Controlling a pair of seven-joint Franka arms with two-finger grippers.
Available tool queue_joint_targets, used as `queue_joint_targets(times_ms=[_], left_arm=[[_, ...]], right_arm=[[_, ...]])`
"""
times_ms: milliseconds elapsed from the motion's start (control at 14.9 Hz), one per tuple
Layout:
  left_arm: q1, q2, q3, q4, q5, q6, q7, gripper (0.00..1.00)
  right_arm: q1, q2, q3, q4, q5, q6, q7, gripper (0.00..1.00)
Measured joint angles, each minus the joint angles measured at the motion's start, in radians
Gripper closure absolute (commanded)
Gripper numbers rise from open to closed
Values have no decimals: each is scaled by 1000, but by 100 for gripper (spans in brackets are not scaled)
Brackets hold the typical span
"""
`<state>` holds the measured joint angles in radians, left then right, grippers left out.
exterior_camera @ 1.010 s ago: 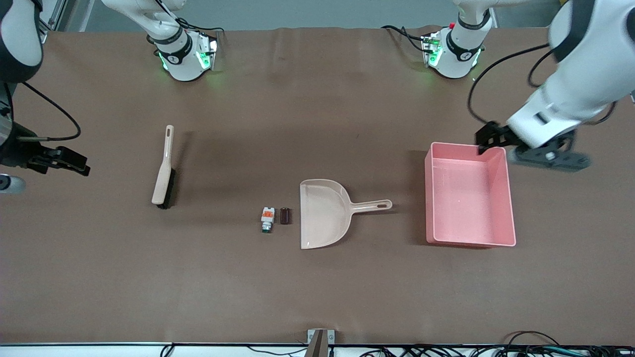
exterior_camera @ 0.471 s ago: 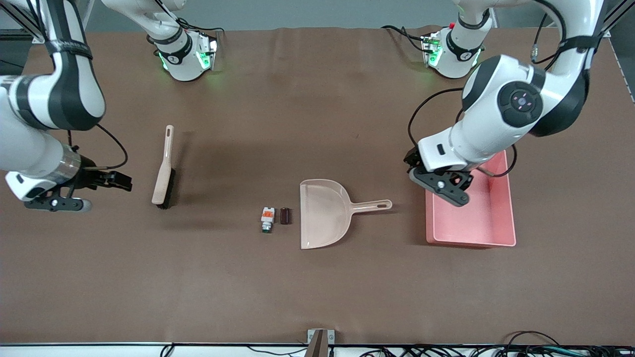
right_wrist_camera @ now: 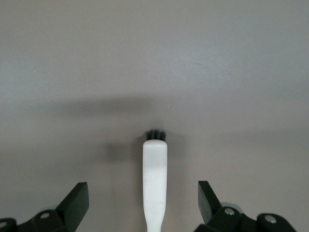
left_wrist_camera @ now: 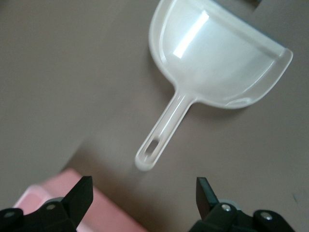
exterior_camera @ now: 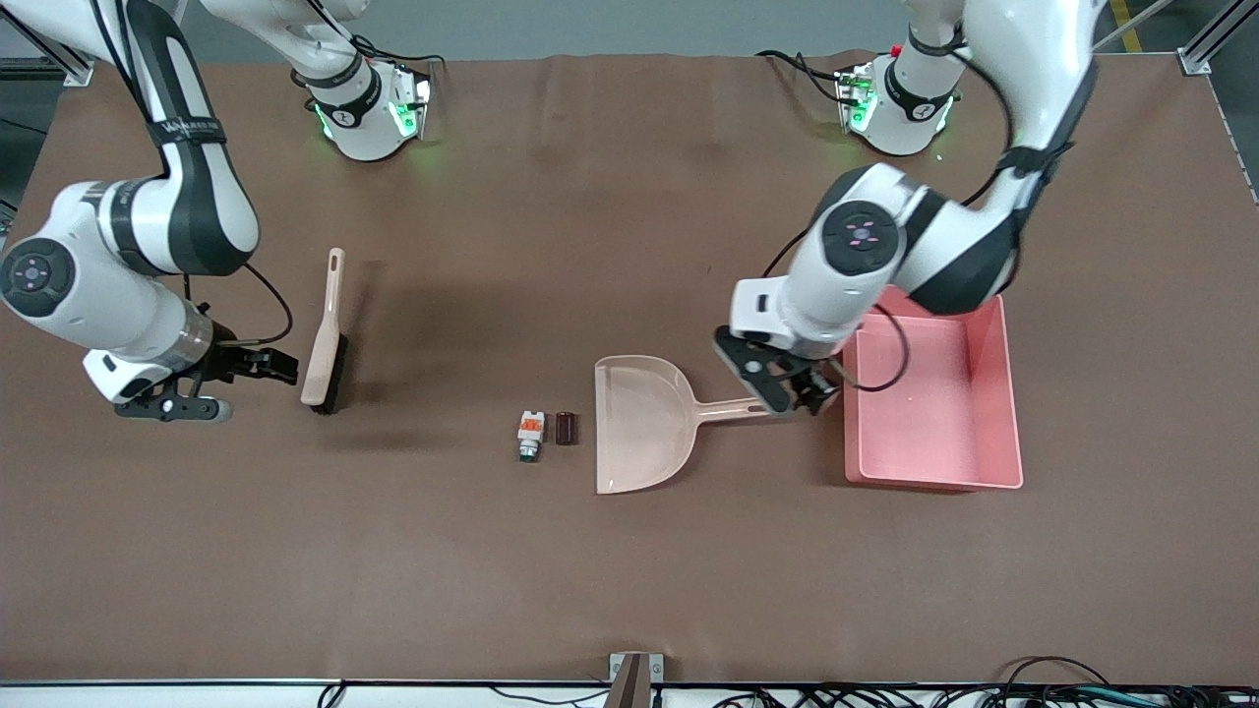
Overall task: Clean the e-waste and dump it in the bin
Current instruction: 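Reach the left gripper to the dustpan handle while the right gripper reaches the brush, then grasp the dustpan handle with the left gripper while the right gripper grasps the brush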
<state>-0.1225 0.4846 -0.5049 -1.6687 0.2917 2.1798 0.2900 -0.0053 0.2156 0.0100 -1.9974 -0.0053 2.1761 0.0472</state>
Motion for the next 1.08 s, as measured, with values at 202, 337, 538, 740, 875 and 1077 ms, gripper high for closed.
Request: queue_joint_targets(times_ms=[202, 337, 538, 740, 875, 1077], left_arm=[[-20, 84, 0, 0, 26, 103, 129, 6], [-19, 122, 1, 3, 26, 134, 218, 6], [-27, 155, 0, 6, 28, 161, 307, 7], [-36, 192, 0, 7, 40, 197, 353, 9], [-38, 217, 0, 7, 86, 217, 359, 11], [-38, 246, 0, 11, 117, 249, 382, 14]], right_arm=[[10, 6, 0, -53, 0, 30, 0, 0], [12, 6, 0, -88, 0, 28, 0, 0], [14, 4, 0, -186, 0, 39, 0, 0], [14, -6, -2, -283, 0, 106, -2, 0], [14, -28, -2, -363, 0, 179, -4, 0], [20, -92, -1, -482, 0, 280, -9, 0]])
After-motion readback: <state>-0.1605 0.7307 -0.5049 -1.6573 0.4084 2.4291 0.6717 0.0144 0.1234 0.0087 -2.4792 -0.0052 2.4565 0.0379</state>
